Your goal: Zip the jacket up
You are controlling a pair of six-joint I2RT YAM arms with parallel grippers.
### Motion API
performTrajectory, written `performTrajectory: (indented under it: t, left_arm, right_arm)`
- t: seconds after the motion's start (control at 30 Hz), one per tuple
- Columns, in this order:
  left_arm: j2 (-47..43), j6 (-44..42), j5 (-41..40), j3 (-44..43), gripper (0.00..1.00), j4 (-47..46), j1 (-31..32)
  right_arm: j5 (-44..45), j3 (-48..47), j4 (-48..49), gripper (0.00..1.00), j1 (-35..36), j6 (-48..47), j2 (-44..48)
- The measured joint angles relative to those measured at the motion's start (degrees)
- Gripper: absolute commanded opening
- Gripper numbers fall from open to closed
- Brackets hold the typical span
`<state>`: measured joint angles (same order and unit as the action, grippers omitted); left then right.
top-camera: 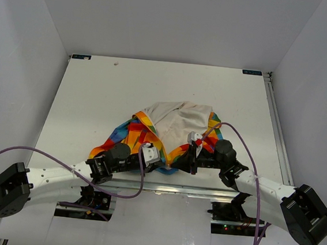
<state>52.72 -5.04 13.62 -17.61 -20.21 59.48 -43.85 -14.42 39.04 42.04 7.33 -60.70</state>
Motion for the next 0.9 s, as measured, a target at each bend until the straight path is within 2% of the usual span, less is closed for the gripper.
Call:
performTrajectory:
  t: [0.9]
  left_arm:
    - [3.9,-0.6,1.9,-0.8,0.00,0.0,-0.1]
  right_arm:
    - [0.7,-2.1,-5.1,0.08,0.0,1.9,1.1]
